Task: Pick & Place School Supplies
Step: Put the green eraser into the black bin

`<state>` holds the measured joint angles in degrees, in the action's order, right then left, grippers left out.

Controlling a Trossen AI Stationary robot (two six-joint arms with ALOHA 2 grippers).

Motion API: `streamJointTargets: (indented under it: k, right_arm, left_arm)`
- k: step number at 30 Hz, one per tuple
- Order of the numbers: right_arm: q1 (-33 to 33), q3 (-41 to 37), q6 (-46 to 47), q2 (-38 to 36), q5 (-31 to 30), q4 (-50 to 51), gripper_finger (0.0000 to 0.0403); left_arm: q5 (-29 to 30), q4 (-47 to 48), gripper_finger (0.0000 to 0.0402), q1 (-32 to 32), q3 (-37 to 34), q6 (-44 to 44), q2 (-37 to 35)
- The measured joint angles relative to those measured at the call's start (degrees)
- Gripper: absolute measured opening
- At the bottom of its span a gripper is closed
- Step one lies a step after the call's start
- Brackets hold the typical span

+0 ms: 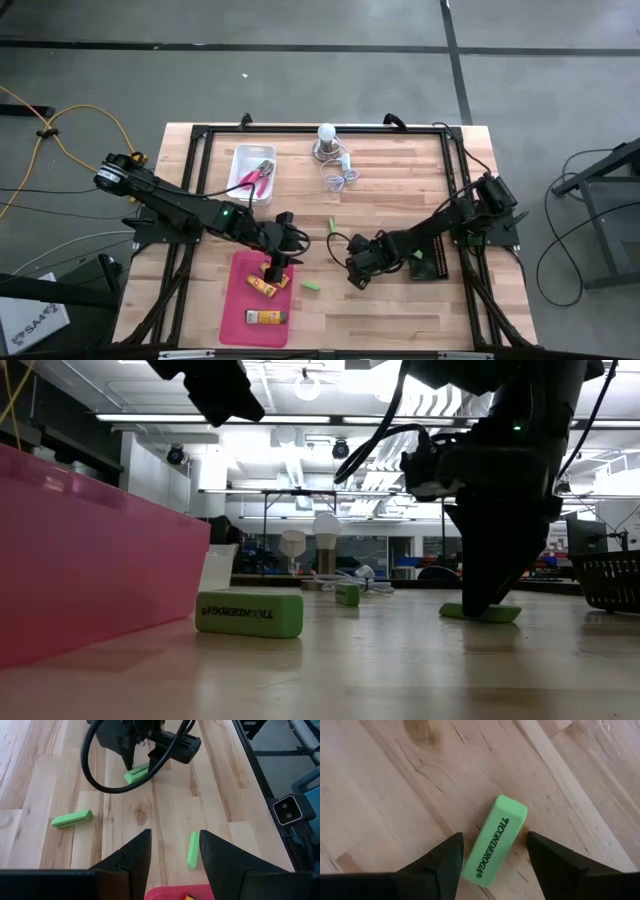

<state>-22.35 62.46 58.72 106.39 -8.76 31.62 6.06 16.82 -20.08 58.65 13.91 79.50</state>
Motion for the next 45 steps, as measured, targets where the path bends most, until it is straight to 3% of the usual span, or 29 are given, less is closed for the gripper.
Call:
streamJointTargets:
  k: [10, 25, 33, 45]
  right_arm:
    - [0.0, 0.0, 0.0, 0.0, -0.3, 0.3, 0.0201]
    - [0.0, -0.1, -0.7, 0.0, -0.3, 1.2, 0.0076]
    - [0.0, -0.1, -2.0, -1.0, -0.8, 2.4, 0.0081]
    - [0.0, -0.1, 2.3, -11.7, -3.6, 18.8, 0.0078]
  left_arm:
    - [0.0, -0.1, 0.0161, 0.0, 0.0, 0.0, 0.0]
    - [0.0, -0.1, 0.0161, 0.0, 0.0, 0.0, 0.0]
    - [0.0, -0.1, 0.0161, 0.0, 0.0, 0.0, 0.0]
    - [0.0, -0.1, 0.0161, 0.0, 0.0, 0.0, 0.0]
